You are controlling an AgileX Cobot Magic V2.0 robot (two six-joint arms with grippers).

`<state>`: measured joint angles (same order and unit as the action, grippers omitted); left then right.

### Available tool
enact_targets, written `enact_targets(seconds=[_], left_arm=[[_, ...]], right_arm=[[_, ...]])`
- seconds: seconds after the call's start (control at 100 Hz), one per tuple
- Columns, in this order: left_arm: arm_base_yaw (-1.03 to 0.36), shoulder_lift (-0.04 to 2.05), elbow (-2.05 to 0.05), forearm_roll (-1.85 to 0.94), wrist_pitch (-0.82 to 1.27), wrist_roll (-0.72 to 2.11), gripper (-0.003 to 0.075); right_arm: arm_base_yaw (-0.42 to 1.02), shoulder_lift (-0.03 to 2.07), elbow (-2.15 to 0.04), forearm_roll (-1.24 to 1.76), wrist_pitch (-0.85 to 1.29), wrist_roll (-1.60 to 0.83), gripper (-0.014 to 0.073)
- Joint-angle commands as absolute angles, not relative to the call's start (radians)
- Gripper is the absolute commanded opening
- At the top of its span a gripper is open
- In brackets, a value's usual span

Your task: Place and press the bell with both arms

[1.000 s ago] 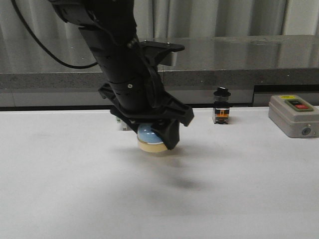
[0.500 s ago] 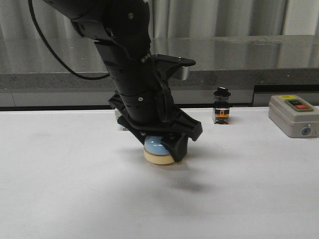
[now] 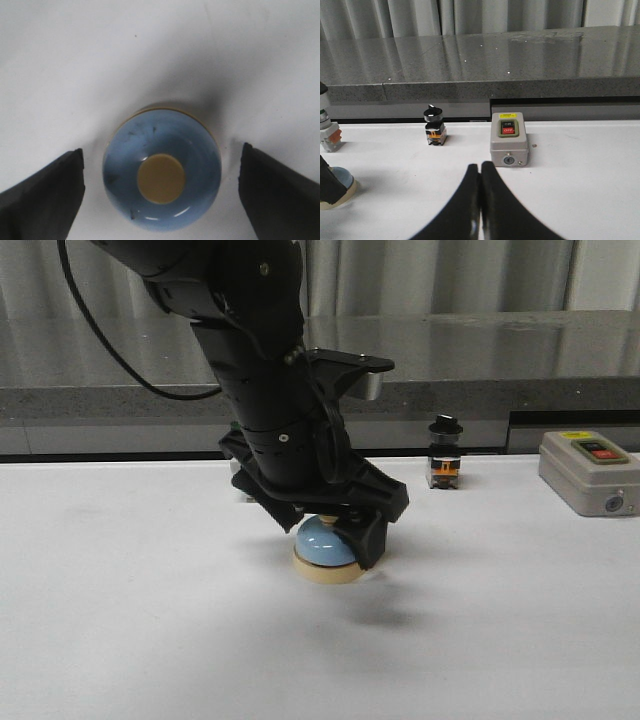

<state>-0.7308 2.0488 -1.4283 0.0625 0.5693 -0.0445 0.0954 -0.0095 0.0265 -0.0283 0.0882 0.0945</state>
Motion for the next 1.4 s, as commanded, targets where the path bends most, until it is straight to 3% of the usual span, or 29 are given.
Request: enact_targets(seconds=[0.0, 0.45, 0.96, 1.28, 1.39], left_arm=[[-0.738, 1.951, -1.457, 0.053, 0.541, -0.044, 0.0603], [-0.577, 1.657, -1.358, 0.042, 0.501, -0.053, 0.0601], [-0.240, 1.120, -0.840, 0.020, 0.304, -0.053, 0.0600], [-0.198, 0.788, -0.607, -0.024, 0.306, -0.053, 0.0597], [-0.198, 0.697, -0.560, -0.024, 0.308, -0.053, 0.0533]], right_arm=[[0.089, -0.026, 0.013, -0.032, 0.006, 0.096, -0.0060], [0.089, -0.026, 0.013, -0.032, 0.006, 0.096, -0.0060], [0.089, -0.026, 0.013, -0.032, 0.006, 0.096, -0.0060], [0.089, -0.026, 0.013, -0.032, 0.006, 0.096, -0.0060], [0.089, -0.026, 0.013, -0.032, 0.006, 0.096, -0.0060]])
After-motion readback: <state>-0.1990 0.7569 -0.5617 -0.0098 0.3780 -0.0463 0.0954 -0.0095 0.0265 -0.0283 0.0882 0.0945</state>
